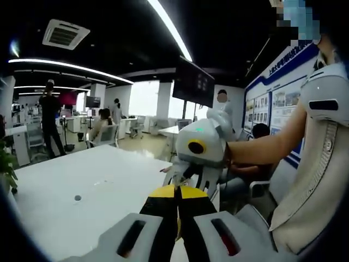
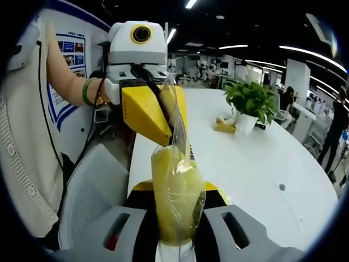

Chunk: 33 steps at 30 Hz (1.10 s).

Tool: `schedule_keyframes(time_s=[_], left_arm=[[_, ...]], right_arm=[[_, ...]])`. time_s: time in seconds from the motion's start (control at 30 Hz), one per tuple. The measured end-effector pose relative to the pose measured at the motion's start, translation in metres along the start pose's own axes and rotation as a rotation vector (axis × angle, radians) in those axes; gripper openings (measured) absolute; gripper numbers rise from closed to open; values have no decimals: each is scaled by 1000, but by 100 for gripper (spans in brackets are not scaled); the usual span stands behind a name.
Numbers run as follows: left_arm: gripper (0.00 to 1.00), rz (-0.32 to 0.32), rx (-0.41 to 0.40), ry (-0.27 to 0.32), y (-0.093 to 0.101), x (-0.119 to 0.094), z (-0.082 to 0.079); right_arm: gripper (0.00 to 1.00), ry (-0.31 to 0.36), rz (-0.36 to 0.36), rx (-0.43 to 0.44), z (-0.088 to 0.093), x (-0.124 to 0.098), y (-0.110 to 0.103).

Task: Compare the silicone blocks by pressing each to a similar depth, holding the contact briefly, and releasing to observe deformation and rebound differences across the visible hardness samples.

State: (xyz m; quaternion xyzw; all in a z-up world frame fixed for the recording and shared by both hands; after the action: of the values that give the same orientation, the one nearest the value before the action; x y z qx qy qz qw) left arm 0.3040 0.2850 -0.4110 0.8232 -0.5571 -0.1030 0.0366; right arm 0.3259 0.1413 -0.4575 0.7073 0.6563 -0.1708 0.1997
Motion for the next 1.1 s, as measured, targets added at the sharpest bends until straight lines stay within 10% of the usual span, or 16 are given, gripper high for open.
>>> schedule_keyframes(time_s=[1.1], left_arm=[[0, 0, -36, -1, 3, 0, 1]], right_arm=[[22, -13, -30, -12, 1, -2, -1]])
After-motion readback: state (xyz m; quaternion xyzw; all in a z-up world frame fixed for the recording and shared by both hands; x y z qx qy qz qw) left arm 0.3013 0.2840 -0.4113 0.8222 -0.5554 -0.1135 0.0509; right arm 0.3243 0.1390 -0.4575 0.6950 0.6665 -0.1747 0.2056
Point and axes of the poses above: the point that each gripper's makers call its tool centre point, and the gripper's own axes: x roughly forward along the fingers, y roughly to its right, z roughly out of its underside, the point moved 10 cm from there along -x, roughly backward along the fingers, and after that the axes turned 3 degrees about -x, right-handed, at the moved point
